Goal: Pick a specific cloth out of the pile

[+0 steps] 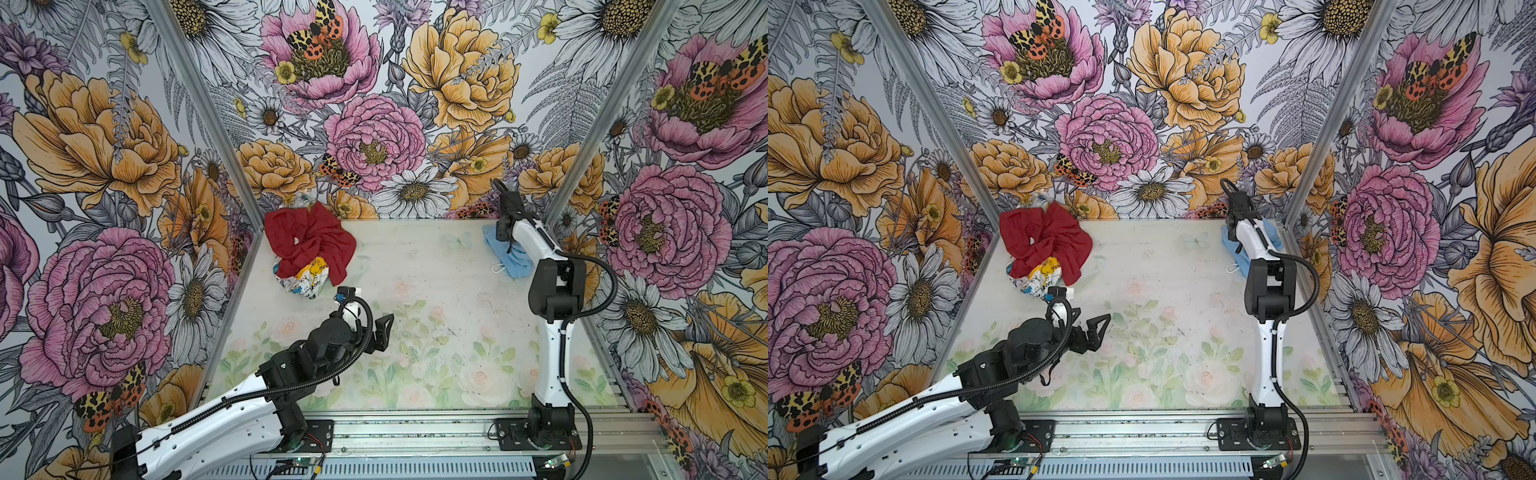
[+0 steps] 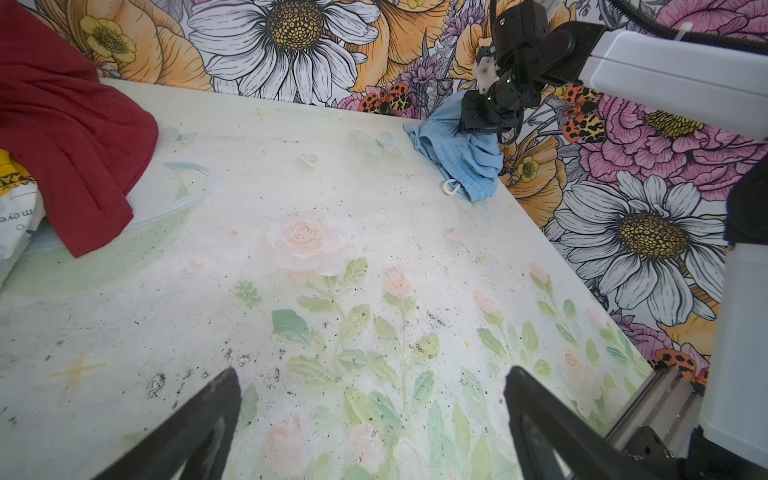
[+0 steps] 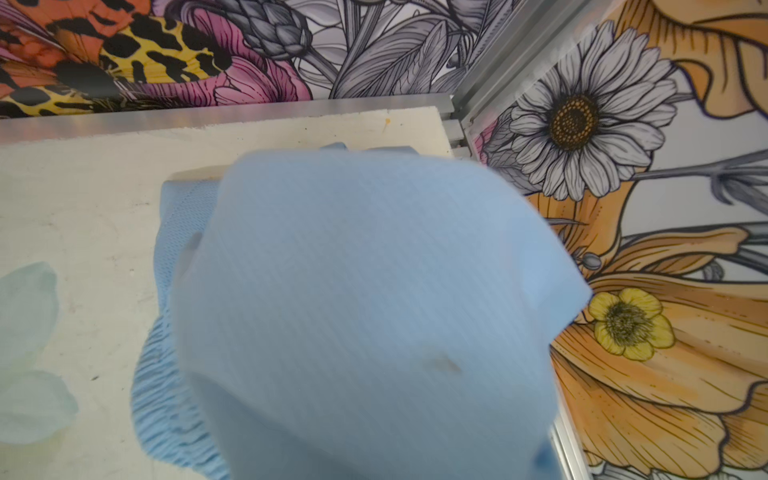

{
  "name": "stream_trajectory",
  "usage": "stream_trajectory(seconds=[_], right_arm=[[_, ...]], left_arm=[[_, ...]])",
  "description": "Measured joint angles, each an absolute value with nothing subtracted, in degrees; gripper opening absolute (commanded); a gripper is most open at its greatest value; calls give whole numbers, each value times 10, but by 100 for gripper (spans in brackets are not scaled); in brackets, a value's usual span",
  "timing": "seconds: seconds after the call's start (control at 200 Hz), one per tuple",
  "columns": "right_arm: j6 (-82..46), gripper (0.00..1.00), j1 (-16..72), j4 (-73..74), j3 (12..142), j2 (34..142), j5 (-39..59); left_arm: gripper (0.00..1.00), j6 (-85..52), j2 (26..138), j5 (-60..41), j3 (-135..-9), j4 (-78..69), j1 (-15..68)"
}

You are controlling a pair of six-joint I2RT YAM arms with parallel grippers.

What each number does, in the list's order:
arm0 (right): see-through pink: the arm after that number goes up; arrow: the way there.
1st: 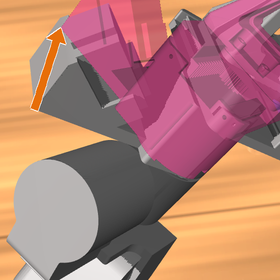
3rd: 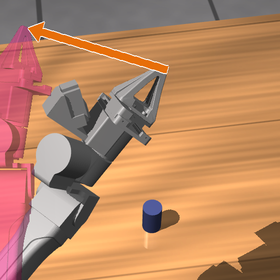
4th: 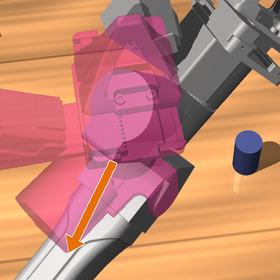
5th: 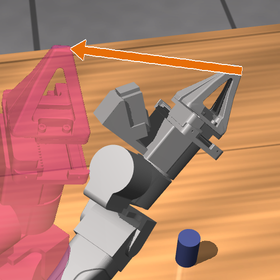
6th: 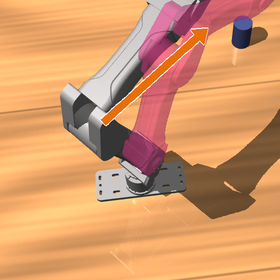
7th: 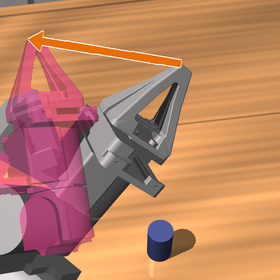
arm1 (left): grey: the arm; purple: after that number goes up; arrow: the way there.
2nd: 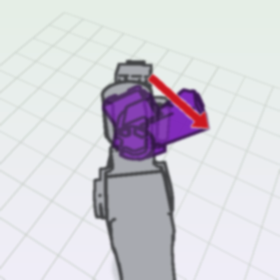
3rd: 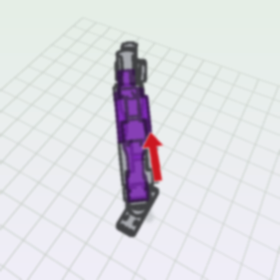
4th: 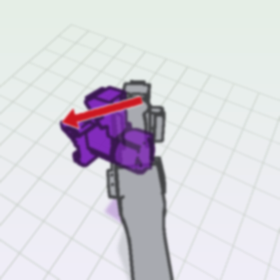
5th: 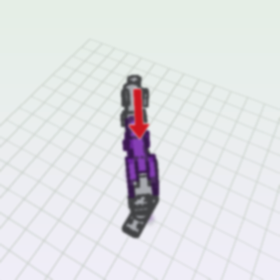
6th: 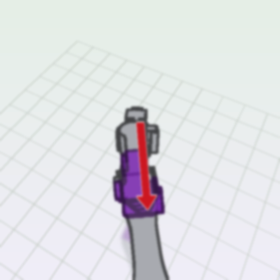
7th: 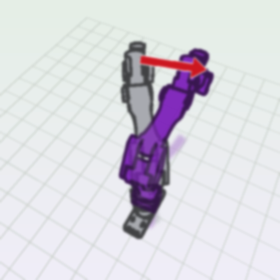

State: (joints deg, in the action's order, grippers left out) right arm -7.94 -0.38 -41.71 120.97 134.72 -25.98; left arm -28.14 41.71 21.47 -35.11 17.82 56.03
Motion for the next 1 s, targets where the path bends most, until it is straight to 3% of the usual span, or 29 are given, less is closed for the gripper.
stream_trajectory(seconds=[0.205,0.51,0.676,0.771,0.911,1.001], right_arm=[[-87,99,-4,-419,1184,1331,-253],[-94,99,-4,-423,1114,1195,-219],[-101,99,-4,-408,1059,1115,-174],[-107,99,-1,-347,940,1026,-125],[-130,100,11,-178,666,826,-60],[-143,100,16,-42,488,689,-36]], left_arm=[[99,-281,417,215,-351,178,560],[99,-264,426,215,-390,203,555],[99,-233,443,215,-419,219,504],[99,-204,453,243,-425,223,459],[99,-165,467,372,-422,211,383],[99,-92,480,454,-367,105,355]])
